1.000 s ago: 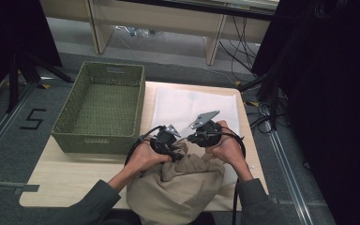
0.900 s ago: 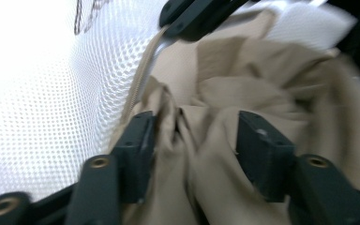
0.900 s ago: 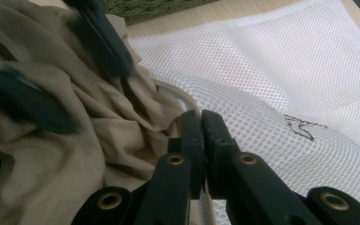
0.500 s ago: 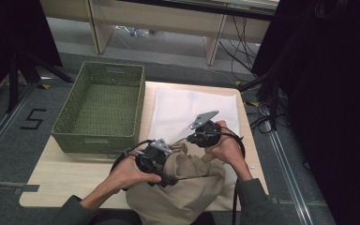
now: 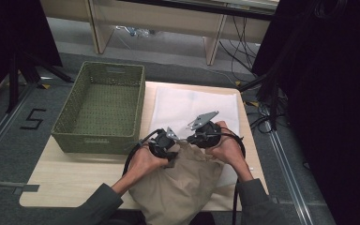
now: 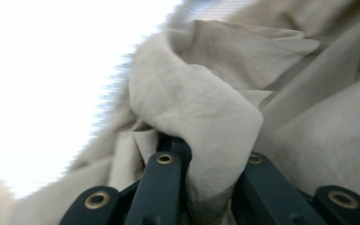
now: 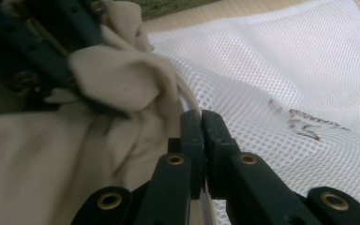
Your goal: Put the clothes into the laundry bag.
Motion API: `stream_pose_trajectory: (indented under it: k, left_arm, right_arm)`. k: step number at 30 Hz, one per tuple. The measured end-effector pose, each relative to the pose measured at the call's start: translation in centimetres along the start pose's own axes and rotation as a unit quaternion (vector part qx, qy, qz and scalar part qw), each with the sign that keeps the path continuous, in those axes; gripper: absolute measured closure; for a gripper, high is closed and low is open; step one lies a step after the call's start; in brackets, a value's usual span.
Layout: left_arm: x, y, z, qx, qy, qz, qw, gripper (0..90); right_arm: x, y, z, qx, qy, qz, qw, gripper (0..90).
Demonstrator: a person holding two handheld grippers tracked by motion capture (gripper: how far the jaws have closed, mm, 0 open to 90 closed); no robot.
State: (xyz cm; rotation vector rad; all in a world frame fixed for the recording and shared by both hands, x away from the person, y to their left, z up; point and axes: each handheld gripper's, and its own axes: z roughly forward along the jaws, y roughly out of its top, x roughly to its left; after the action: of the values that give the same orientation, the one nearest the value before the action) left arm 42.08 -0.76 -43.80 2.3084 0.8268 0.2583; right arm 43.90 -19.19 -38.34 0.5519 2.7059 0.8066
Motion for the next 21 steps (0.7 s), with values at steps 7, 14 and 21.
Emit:
stream_pose_trajectory:
  k: [7,14,21]
  left_arm:
    - [-0.2,-0.1,0.8,0.012,-0.028,-0.018,0.9994,66.8]
    - [-1.9,-0.7,-4.4,-0.034,-0.068,-0.02,0.9969,38.0]
    - [-5.2,-1.7,-5.7,-0.037,-0.1,0.018,0.9942,31.5]
  right_arm:
    - [-0.1,-0.2,0.2,0.007,-0.001,0.002,1.0,89.1]
    - [-0.4,-0.3,0.2,0.001,0.002,-0.006,1.0,89.1]
    - [-0.2,-0.3,0.2,0.006,0.003,0.005,1.0,89.1]
